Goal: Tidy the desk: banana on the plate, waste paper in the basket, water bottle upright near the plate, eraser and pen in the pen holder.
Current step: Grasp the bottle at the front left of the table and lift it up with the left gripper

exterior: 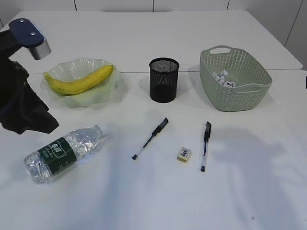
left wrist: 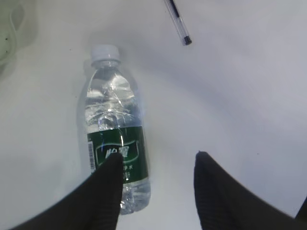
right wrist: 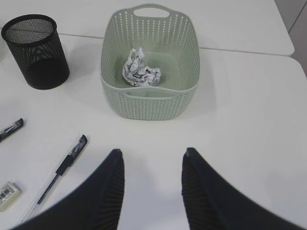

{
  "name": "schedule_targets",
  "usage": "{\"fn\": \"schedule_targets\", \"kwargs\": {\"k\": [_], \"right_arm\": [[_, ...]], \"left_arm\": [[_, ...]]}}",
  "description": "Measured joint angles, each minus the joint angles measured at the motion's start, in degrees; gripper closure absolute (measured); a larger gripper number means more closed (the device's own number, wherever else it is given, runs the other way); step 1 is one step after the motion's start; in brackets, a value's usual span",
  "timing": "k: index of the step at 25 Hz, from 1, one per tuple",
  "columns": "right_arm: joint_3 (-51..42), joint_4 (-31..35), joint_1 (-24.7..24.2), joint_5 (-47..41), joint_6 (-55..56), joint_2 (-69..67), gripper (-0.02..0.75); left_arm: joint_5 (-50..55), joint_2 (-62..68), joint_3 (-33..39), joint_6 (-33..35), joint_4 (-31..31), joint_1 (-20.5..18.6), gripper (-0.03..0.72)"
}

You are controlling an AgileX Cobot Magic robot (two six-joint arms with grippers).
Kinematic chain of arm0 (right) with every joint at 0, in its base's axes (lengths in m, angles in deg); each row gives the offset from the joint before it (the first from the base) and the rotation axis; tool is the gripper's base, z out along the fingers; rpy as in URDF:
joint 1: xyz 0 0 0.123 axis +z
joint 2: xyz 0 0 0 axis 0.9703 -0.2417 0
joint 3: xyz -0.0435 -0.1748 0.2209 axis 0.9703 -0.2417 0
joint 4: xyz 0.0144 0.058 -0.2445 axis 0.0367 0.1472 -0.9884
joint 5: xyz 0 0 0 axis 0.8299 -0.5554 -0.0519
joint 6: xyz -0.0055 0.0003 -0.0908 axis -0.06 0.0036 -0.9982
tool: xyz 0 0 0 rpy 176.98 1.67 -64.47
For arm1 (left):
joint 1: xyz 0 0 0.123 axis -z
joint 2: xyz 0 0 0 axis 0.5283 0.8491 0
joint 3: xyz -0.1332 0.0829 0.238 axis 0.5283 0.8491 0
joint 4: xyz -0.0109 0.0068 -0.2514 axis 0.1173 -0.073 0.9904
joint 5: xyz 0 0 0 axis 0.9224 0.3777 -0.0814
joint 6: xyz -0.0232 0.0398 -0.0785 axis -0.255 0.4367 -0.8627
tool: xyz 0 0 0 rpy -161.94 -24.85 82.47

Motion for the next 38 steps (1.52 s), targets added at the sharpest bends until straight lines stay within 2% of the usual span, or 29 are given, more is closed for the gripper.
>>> {"fn": "schedule_targets", "kwargs": {"k": [25,28,38], "right_arm": [[0.00,0.00,0.00,-0.25,0.00,0.00,0.436],[0.00,0.00,0.00,-0.25,0.00,0.00,0.436],[0.00,0.00,0.00,-0.25,0.00,0.00,0.436]], "left_arm": [[-3.30,2.39,-1.41,1.10,-0.85,0.00,0.344],[-3.30,2.88,-3.12,1.10,-0.97,0.00,0.323],[-0.09,8.64,-12.33,-0.76,-1.09,0.00,0.179]]}}
